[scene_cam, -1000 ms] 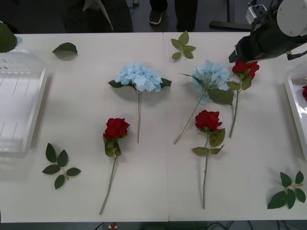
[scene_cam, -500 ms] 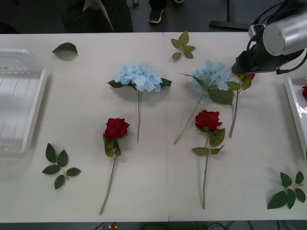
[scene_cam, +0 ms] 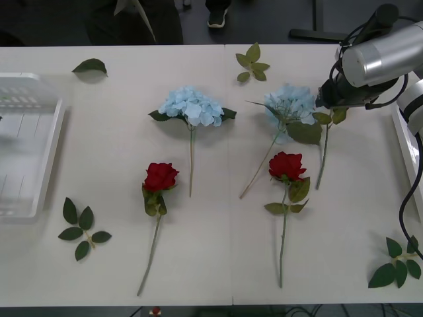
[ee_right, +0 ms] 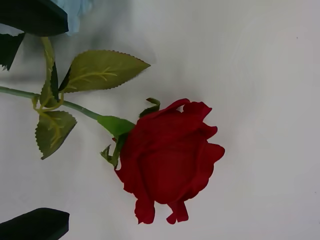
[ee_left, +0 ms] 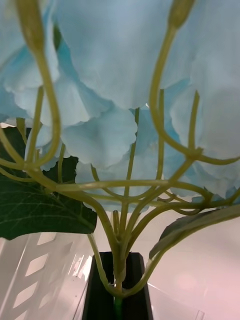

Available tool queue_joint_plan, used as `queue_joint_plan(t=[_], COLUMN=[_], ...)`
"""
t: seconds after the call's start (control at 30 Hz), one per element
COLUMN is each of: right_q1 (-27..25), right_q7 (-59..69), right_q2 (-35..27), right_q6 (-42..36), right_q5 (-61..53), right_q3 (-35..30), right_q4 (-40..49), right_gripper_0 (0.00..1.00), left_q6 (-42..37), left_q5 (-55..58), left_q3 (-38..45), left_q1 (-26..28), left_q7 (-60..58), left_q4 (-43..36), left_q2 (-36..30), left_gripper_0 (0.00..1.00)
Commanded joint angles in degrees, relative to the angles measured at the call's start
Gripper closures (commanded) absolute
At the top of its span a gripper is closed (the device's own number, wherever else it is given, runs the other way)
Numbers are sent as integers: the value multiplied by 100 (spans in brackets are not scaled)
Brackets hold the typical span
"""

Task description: Place the red flowers into the right box and the blue flowers into the left box. If a person shows an open palm, hand one flower to the person first, then continue sorting.

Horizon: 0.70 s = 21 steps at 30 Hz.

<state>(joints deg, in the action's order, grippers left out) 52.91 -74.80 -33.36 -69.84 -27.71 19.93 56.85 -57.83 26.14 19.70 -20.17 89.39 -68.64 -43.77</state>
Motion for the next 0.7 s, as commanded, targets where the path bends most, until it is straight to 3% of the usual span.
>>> queue_joint_plan(t=[0.03, 0.13, 0.2, 0.37, 0.5, 0.63, 0.7], right_q1=[308, 334, 343, 352, 352, 352, 361], right_q7=[246, 229, 220, 246, 317, 308, 308], right_q2=[102, 155, 181, 225, 242, 295, 322], right_q6=[234, 331, 348, 428, 498, 533, 533], right_q5=[196, 240, 284, 310, 179, 143, 135], right_q3=[3, 11, 11, 187, 345, 345, 354], right_q4=[-306, -490, -596, -745, -930, -1106, -1185], right_gripper_0=[0, 0, 0, 0, 0, 0, 0], left_q6=[8, 8, -27, -835, -2066, -2786, -3103], left_q5=[58, 84, 128, 207, 436, 954, 1297], left_q3=[104, 122, 131, 306, 473, 482, 421], left_q1=[-31, -31, -31, -84, -136, -163, -172], left_q7=[149, 158, 149, 149, 141, 79, 0], left_q4=[-88, -114, -176, -694, -1696, -2470, -2962], left_q2=[-149, -158, -149, -149, -149, -141, -26], left_gripper_0=[59, 39, 30, 25, 24, 24, 18])
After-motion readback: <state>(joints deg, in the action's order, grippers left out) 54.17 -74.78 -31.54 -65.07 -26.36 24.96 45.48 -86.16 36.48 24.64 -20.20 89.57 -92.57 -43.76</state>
